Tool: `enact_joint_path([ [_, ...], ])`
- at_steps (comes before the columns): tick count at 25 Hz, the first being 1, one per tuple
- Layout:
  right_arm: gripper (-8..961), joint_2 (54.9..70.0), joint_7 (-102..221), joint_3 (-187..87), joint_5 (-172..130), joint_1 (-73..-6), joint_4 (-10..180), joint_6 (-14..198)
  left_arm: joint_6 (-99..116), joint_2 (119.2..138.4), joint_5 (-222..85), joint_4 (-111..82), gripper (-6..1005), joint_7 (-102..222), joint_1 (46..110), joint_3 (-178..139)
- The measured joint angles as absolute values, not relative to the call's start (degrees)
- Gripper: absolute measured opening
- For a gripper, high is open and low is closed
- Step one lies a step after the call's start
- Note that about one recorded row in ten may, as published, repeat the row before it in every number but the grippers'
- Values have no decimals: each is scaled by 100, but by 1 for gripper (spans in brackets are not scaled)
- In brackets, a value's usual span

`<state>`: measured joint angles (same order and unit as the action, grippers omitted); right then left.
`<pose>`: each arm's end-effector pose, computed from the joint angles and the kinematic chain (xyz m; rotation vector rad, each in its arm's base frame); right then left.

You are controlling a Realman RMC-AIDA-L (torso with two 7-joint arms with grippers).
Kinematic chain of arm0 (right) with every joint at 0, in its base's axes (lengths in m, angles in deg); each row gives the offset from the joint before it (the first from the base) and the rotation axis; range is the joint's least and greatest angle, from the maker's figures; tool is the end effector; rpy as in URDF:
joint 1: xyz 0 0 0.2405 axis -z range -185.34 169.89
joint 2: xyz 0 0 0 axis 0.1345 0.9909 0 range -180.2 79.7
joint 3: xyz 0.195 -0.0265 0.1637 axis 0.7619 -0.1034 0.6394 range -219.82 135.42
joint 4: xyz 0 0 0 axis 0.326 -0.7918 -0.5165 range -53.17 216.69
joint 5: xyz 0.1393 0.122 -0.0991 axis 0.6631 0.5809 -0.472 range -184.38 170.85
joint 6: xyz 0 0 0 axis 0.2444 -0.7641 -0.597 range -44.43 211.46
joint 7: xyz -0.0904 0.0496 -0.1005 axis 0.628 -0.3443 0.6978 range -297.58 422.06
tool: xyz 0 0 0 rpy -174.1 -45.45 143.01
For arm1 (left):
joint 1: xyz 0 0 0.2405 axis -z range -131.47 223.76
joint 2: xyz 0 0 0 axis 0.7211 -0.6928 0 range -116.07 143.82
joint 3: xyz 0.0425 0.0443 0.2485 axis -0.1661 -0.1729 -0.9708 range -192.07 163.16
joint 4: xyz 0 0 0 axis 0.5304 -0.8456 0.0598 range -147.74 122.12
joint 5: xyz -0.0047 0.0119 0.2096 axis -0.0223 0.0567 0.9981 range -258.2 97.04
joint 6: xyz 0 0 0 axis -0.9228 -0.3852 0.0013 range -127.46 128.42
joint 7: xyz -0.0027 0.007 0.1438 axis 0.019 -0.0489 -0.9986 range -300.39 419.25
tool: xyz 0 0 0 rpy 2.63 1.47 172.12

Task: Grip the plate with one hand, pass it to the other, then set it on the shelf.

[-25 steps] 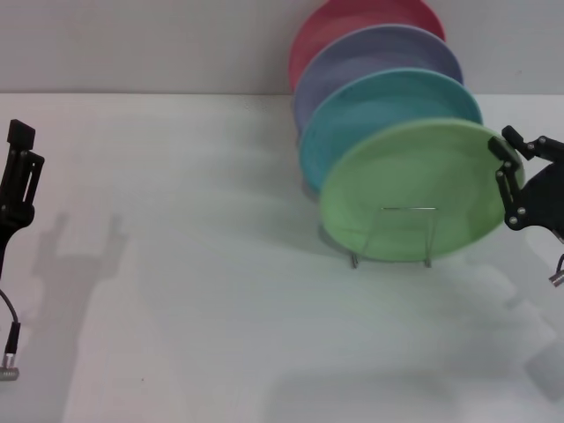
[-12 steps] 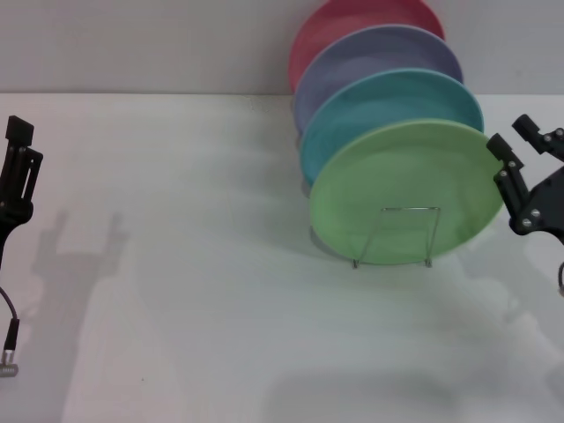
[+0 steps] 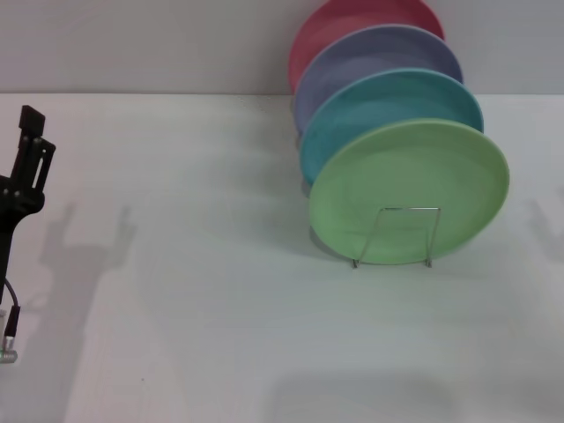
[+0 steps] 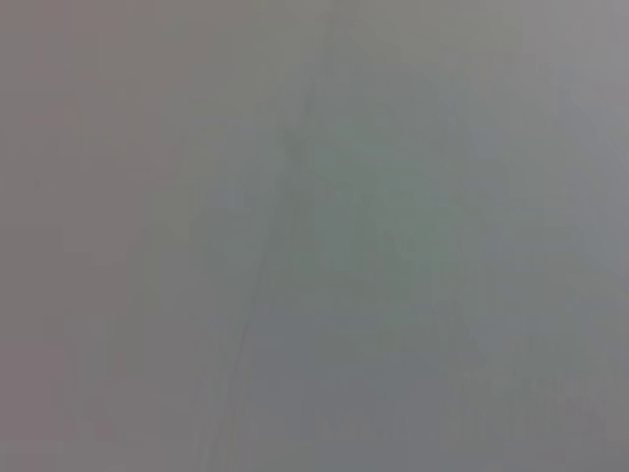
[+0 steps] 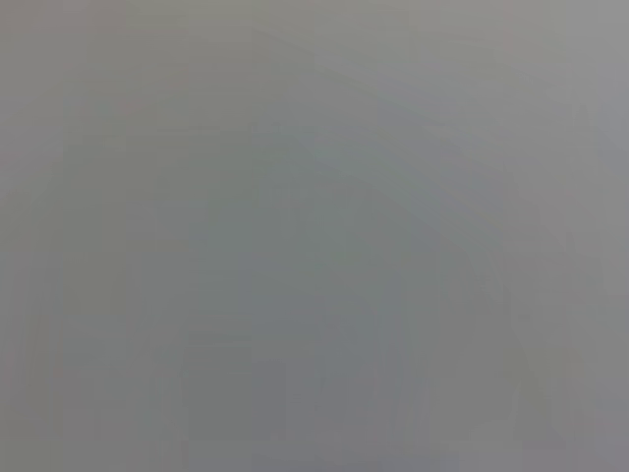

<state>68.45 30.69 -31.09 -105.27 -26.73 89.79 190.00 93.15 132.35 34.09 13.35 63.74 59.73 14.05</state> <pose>0.3236 0.2524 0.0619 -1.5317 0.2552 1.1768 -0.2794 0.2562 -0.0120 -1.3852 -0.4172 -1.1226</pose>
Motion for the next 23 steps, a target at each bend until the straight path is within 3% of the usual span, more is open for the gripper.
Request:
enact_joint_path([
  [3, 551, 6844, 2912, -2969, -9941, -2669, 9048, 18869, 9282, 13237, 3382, 1331, 808, 6012, 6007, 1412],
  [23, 551, 6878, 3129, -2850, -8591, -2981, 8561, 17373, 8208, 13207, 3396, 296, 808, 6265, 6550, 2204],
])
